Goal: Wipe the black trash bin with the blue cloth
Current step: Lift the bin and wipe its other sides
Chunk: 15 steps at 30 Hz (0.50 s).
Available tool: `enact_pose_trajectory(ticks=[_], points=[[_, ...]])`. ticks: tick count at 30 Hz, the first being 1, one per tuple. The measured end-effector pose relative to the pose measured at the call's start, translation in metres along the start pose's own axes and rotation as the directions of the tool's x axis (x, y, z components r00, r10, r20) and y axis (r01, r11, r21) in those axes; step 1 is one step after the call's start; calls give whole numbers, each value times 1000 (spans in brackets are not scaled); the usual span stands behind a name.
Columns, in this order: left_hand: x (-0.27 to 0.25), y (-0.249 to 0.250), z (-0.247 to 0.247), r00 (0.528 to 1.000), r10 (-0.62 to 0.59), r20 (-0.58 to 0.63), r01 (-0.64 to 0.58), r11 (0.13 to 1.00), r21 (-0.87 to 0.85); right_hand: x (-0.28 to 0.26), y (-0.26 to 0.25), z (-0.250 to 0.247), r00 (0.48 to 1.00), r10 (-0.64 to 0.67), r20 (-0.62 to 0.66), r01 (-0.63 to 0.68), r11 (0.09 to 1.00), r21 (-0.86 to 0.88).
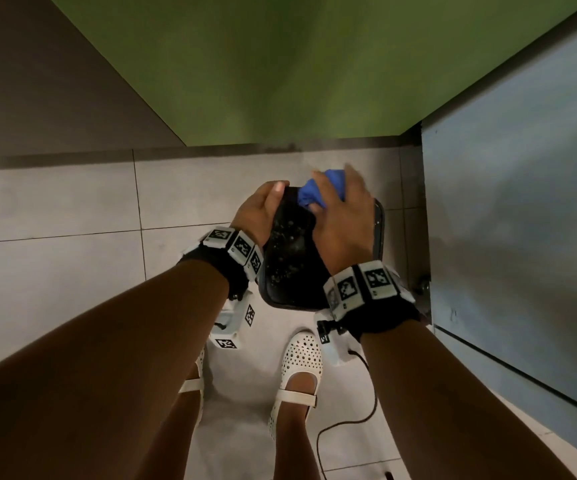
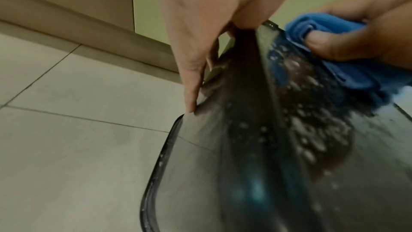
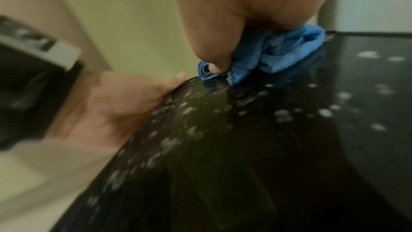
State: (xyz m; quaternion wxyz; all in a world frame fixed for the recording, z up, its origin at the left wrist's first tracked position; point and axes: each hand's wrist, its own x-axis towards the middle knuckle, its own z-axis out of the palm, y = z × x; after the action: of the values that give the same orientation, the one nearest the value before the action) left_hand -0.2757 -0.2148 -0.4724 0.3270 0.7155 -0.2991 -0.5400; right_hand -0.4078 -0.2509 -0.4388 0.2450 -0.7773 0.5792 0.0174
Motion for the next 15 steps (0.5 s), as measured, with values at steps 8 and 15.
enact_pose_trajectory(ticks=[8,15], points=[[0,-6,2,1000,21,0,-21,1000,17,-4,18,-4,883,429,-190,-407,902,147],[3,-2,3,998,43,53,-39,997,-64,-3,-24,12,996,64,-58,-60,996,66]])
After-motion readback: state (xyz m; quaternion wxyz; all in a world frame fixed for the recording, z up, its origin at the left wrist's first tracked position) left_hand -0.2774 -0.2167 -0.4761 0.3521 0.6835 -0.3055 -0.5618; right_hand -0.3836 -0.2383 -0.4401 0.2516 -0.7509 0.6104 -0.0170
